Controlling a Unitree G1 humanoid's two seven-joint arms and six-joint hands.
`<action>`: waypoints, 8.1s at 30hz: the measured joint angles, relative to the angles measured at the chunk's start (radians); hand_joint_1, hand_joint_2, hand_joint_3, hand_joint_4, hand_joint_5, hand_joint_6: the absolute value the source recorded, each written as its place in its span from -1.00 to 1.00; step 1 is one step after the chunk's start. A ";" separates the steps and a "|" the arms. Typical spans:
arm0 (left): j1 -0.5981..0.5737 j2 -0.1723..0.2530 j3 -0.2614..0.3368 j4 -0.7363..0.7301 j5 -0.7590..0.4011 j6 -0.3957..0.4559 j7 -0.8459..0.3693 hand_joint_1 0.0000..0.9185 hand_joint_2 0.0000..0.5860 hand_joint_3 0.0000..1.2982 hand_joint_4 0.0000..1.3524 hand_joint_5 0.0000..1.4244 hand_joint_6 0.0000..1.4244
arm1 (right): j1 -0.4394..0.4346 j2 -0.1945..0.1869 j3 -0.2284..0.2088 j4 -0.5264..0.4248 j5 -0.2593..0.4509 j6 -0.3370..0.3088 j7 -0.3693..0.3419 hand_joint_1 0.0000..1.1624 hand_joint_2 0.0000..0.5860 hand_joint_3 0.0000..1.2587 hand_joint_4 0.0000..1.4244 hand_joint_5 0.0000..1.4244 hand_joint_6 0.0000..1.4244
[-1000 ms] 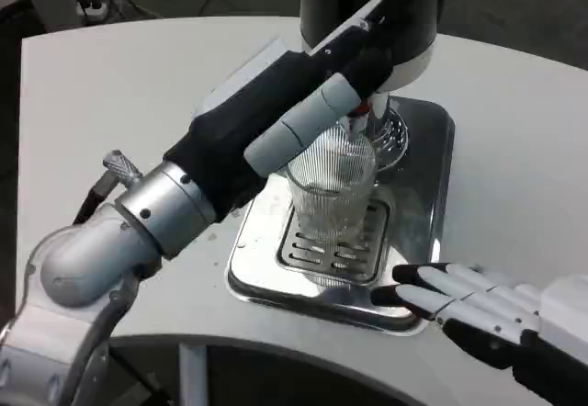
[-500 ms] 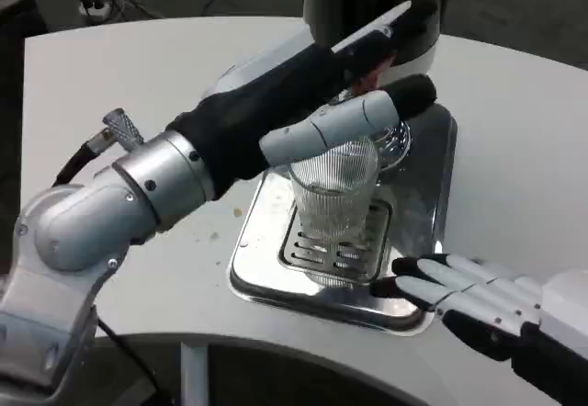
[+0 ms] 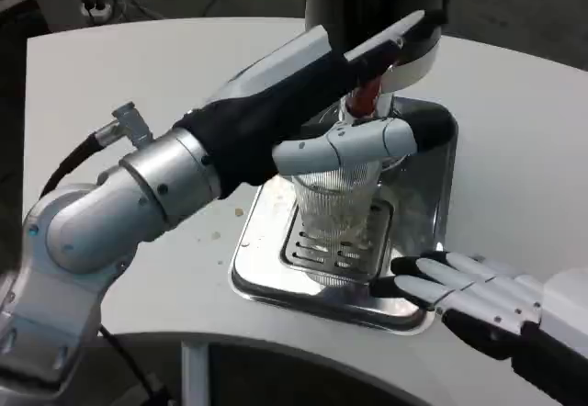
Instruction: Grasp the cup under the faucet to collect the drink, then remove the cup.
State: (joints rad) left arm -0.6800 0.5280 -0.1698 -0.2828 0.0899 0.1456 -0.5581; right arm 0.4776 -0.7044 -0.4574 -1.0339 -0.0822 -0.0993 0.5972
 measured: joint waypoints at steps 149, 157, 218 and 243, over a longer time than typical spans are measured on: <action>-0.040 0.020 -0.014 0.136 0.173 -0.179 0.011 -1.00 -0.69 -1.00 -1.00 -1.00 -1.00 | -1.001 0.807 0.649 1.631 -0.284 -0.219 -1.198 0.43 -0.47 -0.56 -0.33 -0.28 -0.42; 0.037 -0.033 0.087 0.139 -0.022 -0.106 0.011 -1.00 -0.69 -1.00 -1.00 -1.00 -1.00 | -1.002 0.807 0.667 1.634 -0.286 -0.218 -1.248 0.47 -0.45 -0.20 -0.02 0.09 -0.10; 0.719 0.095 0.512 -0.386 -0.247 -0.234 -0.021 -1.00 -0.66 -1.00 -1.00 -1.00 -1.00 | -0.412 0.694 0.749 0.834 -0.302 -0.123 -0.879 0.52 -0.53 0.45 0.40 0.75 0.75; 1.015 0.144 0.867 -0.486 -0.238 -0.701 -0.150 -1.00 -0.67 -1.00 -1.00 -1.00 -1.00 | -0.270 0.432 0.443 0.293 0.083 0.099 -0.371 0.52 -0.57 0.44 0.39 0.73 0.78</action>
State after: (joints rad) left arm 0.3350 0.6725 0.6967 -0.7688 -0.1483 -0.5554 -0.7081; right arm 0.2077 -0.2721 -0.0142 -0.7407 0.0011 -0.0001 0.2263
